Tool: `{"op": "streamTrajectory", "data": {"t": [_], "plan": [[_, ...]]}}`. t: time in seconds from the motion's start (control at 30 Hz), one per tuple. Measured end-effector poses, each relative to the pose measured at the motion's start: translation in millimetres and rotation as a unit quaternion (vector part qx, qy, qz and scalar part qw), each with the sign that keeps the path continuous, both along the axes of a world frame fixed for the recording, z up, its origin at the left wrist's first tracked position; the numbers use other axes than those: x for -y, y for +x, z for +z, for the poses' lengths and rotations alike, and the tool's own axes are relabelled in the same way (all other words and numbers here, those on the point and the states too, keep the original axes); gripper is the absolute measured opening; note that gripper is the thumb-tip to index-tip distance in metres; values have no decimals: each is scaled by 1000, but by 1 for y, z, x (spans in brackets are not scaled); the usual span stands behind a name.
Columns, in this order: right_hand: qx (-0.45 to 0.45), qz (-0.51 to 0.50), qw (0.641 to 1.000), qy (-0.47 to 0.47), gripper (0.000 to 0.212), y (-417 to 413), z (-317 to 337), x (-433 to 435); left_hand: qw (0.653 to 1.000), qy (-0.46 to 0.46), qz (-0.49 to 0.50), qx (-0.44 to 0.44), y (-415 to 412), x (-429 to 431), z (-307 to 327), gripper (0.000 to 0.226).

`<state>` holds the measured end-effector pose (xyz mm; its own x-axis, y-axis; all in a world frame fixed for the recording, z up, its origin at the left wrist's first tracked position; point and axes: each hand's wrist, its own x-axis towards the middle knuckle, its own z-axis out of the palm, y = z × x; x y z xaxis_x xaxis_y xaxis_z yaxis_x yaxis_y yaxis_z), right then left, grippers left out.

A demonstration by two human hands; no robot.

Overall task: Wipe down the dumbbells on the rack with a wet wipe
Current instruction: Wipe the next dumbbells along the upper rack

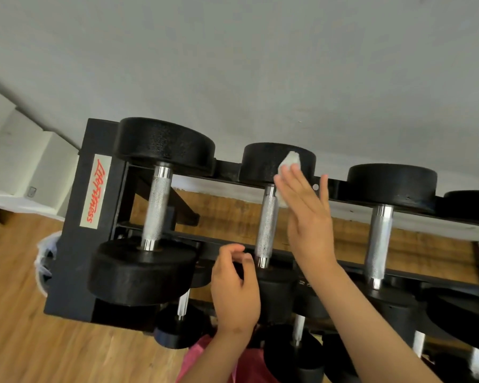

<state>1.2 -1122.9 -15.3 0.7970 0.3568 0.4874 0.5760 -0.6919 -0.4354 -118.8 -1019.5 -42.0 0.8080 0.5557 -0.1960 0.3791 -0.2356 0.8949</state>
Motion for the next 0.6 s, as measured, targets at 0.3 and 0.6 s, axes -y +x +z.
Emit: {"op": "streamTrajectory", "data": {"t": [0.3,0.6], "plan": [[-130,-107,969,178,47,33,29,-31,1000,-8,5,4,0,1,-1,6],[17,-43,996,-71,73,13,13,-9,1000,-8,0,8,0,0,-2,13]]}}
